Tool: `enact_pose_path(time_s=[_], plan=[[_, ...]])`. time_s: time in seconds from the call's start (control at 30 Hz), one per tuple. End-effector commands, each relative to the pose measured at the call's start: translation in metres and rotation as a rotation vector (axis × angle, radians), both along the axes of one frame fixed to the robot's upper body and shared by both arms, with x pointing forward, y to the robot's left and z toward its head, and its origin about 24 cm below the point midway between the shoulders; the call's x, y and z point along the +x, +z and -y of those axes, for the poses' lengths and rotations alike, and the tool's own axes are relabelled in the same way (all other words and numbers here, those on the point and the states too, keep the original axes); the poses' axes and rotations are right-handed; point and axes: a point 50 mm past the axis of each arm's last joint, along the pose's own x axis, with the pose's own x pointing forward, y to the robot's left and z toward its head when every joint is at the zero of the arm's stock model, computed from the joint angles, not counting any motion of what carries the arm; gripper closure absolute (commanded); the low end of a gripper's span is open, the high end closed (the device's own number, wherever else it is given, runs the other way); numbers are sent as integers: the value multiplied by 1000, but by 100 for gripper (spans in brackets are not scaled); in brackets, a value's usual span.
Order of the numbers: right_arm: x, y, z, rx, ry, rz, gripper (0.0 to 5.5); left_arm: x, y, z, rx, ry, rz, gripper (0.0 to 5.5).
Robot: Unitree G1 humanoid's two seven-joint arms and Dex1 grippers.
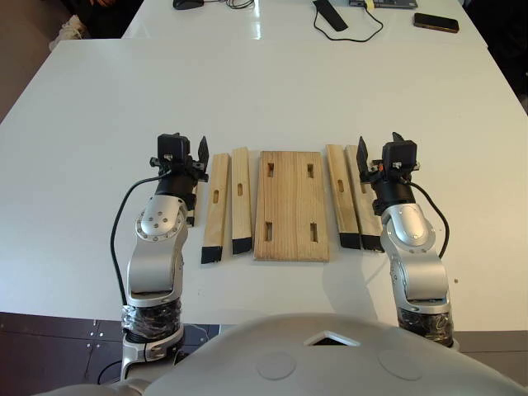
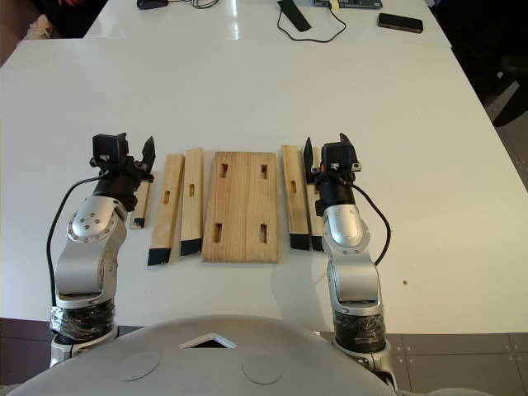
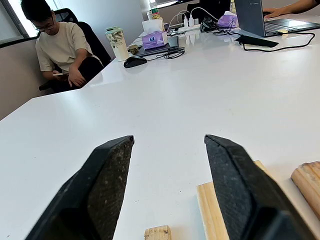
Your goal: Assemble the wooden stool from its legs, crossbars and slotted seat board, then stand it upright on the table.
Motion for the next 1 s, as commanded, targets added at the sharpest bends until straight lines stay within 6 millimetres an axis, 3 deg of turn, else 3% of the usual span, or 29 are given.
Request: enact_pose_path(time_s=[0.03, 1.0], plan=[[0, 1, 1, -3, -1, -3, 245, 2, 0, -2, 13, 7, -15, 285], [1, -4, 1, -23, -3, -24, 245, 4, -3, 0, 100, 26, -20, 285]])
